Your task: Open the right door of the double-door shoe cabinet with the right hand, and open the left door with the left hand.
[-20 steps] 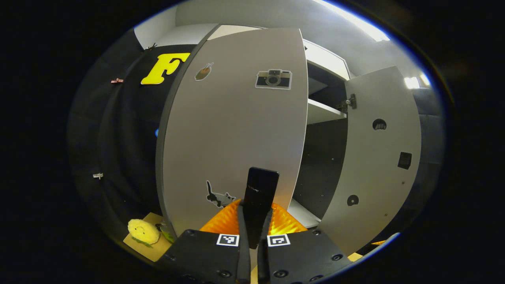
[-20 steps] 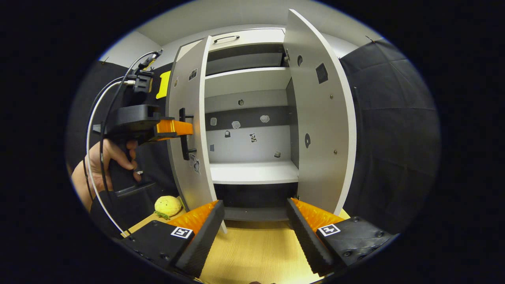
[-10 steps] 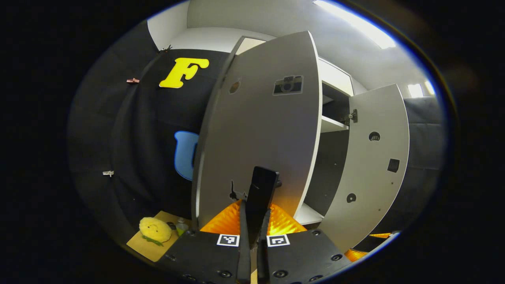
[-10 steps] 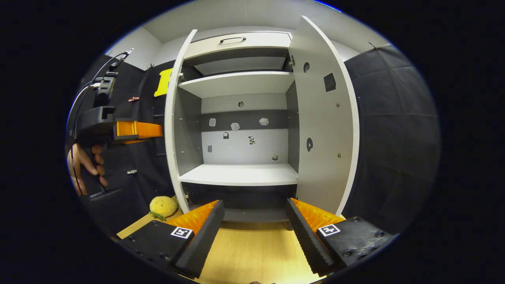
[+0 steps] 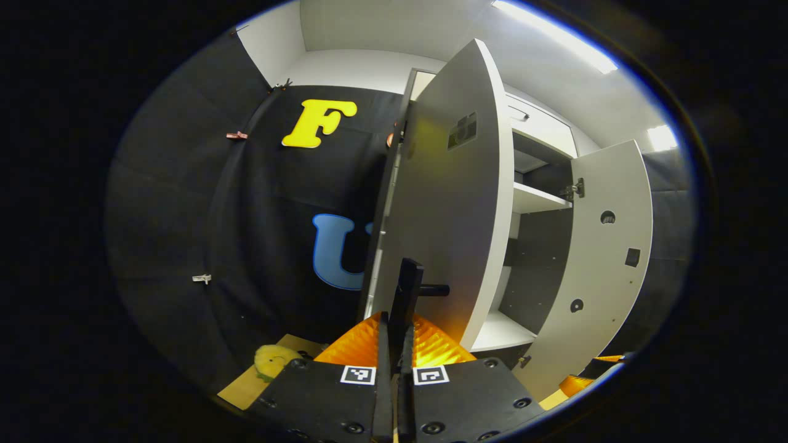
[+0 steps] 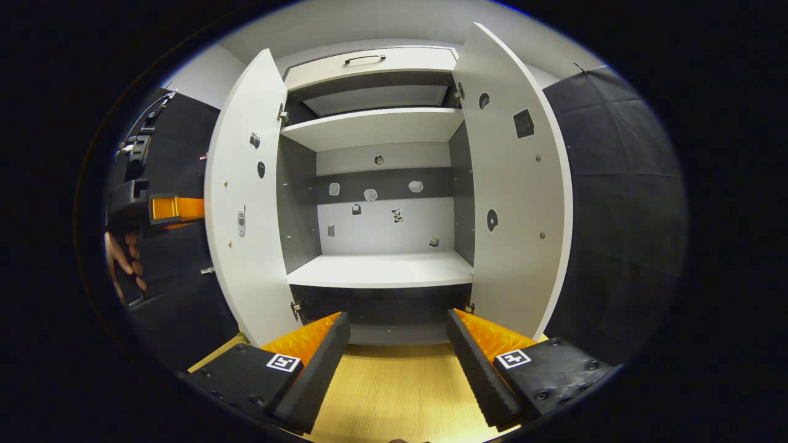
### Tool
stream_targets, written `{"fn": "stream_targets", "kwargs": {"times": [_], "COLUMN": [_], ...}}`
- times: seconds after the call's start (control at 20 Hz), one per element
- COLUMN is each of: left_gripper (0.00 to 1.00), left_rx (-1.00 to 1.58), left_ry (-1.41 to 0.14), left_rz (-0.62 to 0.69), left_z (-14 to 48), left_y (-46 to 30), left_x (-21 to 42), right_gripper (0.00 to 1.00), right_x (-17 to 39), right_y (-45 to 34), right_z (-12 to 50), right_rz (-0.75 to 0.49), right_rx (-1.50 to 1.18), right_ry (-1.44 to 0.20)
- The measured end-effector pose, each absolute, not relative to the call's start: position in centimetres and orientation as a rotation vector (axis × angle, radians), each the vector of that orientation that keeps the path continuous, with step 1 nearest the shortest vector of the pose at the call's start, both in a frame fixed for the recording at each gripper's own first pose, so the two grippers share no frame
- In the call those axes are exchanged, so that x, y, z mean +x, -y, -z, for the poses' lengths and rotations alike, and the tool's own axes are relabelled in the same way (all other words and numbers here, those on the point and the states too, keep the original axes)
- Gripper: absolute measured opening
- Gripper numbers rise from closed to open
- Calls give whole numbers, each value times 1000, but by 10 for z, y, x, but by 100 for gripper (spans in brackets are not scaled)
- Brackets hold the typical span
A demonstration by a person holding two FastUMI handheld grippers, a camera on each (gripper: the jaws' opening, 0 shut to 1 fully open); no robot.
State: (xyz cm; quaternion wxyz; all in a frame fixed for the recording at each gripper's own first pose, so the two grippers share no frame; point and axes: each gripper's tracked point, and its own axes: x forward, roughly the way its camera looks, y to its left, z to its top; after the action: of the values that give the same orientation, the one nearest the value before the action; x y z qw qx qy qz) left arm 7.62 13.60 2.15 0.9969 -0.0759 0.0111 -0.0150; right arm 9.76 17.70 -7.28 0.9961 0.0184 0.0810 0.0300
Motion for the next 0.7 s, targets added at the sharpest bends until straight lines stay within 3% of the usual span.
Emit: {"fn": "stream_targets", "kwargs": {"times": [0.15,0.3,0.7], "left_gripper": [6,5,5], "left_rx": [-137,-252,-176], "left_ry": [-34,-36,-50], "left_rz": [-23,45,24], "left_z": [-19,-21,-27], "left_y": [-178,-168,-177], "left_x": [75,70,55], "right_gripper": [99,99,99], "right_x": [97,93,90], "right_y": [-182,-183,-171], "right_z": [71,61,51], "right_rz": [-66,-73,-64], "right_rx": [41,40,-20], "right_ry": [-167,-155,-162]}}
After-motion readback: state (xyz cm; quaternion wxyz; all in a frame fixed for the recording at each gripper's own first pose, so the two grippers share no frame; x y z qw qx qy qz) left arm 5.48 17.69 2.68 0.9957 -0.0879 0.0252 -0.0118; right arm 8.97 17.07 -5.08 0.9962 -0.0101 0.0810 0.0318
